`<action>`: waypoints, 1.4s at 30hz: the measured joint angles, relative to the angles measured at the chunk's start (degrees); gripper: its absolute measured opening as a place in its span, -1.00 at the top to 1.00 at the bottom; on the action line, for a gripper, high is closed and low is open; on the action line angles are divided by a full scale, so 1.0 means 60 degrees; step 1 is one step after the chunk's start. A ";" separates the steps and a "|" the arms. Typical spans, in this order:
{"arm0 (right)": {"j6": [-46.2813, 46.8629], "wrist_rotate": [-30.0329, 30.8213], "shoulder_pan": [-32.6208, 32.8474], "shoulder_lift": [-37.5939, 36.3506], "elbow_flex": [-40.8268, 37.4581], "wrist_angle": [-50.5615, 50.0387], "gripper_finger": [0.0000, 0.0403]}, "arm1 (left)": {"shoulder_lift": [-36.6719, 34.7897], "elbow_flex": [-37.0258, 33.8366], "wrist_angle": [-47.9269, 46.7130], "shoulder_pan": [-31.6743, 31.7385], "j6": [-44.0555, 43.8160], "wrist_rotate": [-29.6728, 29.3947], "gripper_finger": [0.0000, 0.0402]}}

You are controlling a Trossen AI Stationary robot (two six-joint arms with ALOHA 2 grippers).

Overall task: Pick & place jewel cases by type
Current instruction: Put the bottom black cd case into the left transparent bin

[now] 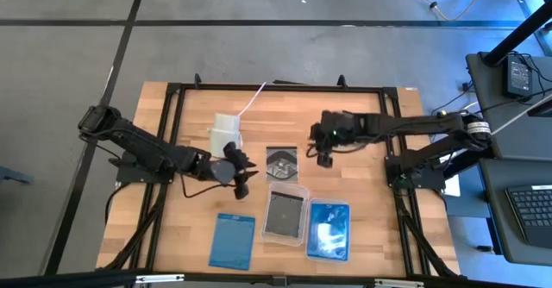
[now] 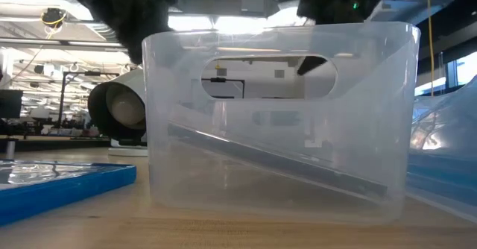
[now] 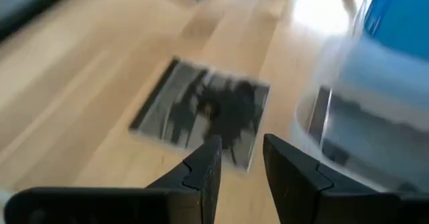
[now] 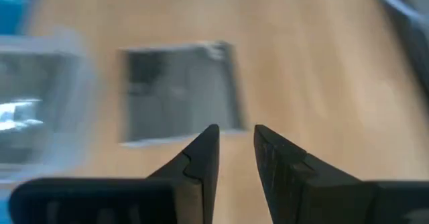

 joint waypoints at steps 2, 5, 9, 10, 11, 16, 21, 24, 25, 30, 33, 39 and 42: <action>-0.0082 0.0360 -0.0380 0.0000 -0.0129 0.0167 0.51 | 0.0083 0.0000 -0.0365 0.0074 -0.0349 0.0181 0.47; -0.0082 0.0652 -0.0815 0.0000 -0.0351 0.0381 0.51 | 0.0309 -0.0004 -0.0614 0.0113 -0.0579 -0.0186 0.47; -0.0293 0.0535 -0.1108 0.0019 -0.0690 0.0568 0.46 | 0.0594 -0.0004 -0.0574 0.0109 -0.0577 -0.0706 0.47; -0.0270 0.0468 -0.1138 0.0046 -0.0776 0.0632 0.42 | 0.0618 -0.0004 -0.0578 0.0109 -0.0577 -0.0718 0.47; -0.0198 0.0362 -0.1160 0.0064 -0.0876 0.0703 0.38 | 0.0629 -0.0004 -0.0559 0.0109 -0.0576 -0.0731 0.48; 0.0204 0.0243 -0.1169 0.0066 -0.1639 0.1802 0.07 | 0.0627 -0.0004 -0.0369 0.0102 -0.0573 -0.0691 0.47; -0.1224 0.0322 -0.1169 0.0066 -0.2255 0.3474 -0.17 | 0.0627 -0.0004 -0.0358 0.0094 -0.0958 -0.0568 0.43; -0.1812 0.0319 -0.1169 0.0066 -0.2520 0.4466 -0.23 | 0.0627 -0.0004 -0.0357 0.0105 -0.1424 -0.0060 0.34; -0.1803 0.0322 -0.1169 0.0066 -0.2624 0.4930 -0.24 | 0.0627 -0.0004 -0.0358 0.0105 -0.1540 0.0056 0.29; -0.1673 0.0008 -0.1169 0.0176 -0.2880 0.6136 -0.25 | 0.0941 -0.0004 -0.0200 0.0058 -0.1091 0.0087 0.04; -0.1790 -0.0374 -0.1195 0.0614 -0.2891 0.6121 -0.25 | 0.1322 0.0000 0.0186 0.0098 -0.0971 0.0059 -0.08; -0.1473 -0.0757 -0.1665 0.2223 -0.2892 0.6924 -0.25 | 0.2057 0.0000 0.0808 0.0383 -0.1412 -0.0063 -0.15; -0.1526 -0.1018 -0.1999 0.3059 -0.2578 0.7110 -0.25 | 0.2316 0.0000 0.0884 0.0526 -0.1747 0.0303 -0.15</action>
